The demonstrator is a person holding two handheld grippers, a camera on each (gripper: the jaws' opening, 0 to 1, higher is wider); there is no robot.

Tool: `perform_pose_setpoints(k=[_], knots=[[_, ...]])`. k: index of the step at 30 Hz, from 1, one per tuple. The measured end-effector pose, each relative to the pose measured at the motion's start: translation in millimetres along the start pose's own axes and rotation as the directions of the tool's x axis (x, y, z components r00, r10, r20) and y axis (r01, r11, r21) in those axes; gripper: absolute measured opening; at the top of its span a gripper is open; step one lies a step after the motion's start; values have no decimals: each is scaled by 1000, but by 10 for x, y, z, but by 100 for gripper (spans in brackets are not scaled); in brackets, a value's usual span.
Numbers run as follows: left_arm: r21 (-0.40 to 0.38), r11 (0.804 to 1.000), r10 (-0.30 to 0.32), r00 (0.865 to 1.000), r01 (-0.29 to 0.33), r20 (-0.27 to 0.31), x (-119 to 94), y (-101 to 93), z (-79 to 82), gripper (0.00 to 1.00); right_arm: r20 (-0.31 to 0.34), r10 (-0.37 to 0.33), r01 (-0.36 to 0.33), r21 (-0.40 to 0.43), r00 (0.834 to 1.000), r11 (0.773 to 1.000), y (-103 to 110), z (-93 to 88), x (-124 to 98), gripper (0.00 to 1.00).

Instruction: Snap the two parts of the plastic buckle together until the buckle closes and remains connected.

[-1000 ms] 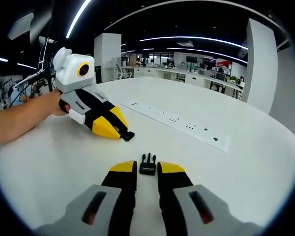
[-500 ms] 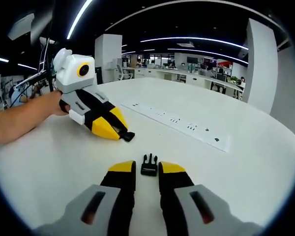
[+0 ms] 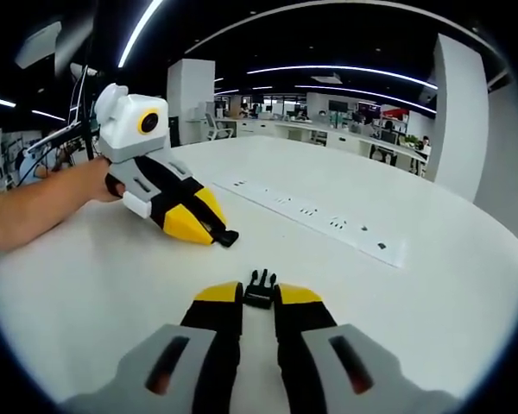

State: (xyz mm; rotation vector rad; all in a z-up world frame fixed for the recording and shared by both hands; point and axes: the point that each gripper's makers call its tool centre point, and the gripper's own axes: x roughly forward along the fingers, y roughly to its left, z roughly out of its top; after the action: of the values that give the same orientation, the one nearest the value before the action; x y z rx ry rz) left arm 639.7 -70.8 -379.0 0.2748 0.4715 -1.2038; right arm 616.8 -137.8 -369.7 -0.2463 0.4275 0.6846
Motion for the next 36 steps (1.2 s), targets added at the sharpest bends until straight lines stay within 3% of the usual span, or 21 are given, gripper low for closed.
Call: perform_pose_setpoints(k=[6,20,36], knots=[[-1,1000,0,1000,0,1,-7,-17,-2,12,9,-4,4,8,1000,1000,13,7,9,20],[-1,1000,1,1000,-1,0,-16,-13,5,12,-3,-51,51,23,999,998,40,0,-21,14],[17,1000,-6,1000,6,3,-25,-33,13,11,-2,-46,46,0,999,999,137,-7,-64,12]])
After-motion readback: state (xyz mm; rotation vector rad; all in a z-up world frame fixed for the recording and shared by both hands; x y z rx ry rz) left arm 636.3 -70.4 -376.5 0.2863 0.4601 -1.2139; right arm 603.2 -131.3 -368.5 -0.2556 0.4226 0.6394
